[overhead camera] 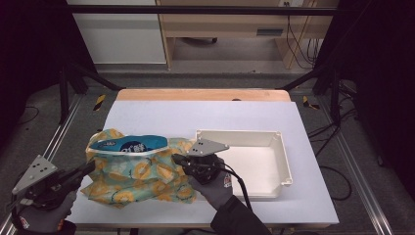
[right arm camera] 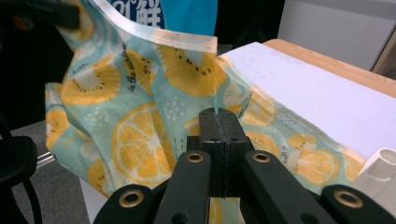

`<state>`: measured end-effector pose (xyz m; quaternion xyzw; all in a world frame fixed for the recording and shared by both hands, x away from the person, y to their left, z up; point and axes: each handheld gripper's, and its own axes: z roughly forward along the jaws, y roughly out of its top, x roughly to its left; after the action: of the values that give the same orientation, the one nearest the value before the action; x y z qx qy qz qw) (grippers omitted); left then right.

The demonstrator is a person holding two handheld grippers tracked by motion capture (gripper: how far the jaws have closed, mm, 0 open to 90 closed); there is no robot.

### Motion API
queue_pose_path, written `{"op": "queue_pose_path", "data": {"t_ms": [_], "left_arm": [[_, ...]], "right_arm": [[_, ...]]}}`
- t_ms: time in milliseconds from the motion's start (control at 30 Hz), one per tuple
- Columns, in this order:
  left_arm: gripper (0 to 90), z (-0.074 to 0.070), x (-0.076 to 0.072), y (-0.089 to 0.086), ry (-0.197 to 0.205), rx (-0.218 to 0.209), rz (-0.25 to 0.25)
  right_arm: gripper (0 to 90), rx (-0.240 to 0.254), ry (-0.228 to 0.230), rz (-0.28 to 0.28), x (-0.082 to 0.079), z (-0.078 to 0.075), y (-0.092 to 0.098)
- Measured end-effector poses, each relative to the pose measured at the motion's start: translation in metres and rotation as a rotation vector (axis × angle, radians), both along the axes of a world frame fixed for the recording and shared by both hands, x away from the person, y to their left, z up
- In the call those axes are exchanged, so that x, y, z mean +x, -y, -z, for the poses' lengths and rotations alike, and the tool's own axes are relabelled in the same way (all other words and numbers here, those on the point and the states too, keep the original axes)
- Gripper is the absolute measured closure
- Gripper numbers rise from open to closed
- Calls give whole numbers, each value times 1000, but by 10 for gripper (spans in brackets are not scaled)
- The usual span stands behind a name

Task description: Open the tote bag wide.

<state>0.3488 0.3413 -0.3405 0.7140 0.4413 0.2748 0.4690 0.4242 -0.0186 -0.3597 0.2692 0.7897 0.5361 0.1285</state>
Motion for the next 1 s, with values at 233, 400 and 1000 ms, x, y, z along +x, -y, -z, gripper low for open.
{"op": "queue_pose_path", "data": {"t_ms": [233, 400, 1000], "left_arm": [[899, 19, -4, 1, -29, 4, 6], [898, 33, -2, 1, -56, -12, 15], [895, 68, -2, 7, -81, 35, 35]], "right_arm": [[900, -13, -19, -1, -4, 7, 0], [900, -31, -25, 10, -6, 14, -1], [900, -39, -63, 57, -14, 49, -1]]}}
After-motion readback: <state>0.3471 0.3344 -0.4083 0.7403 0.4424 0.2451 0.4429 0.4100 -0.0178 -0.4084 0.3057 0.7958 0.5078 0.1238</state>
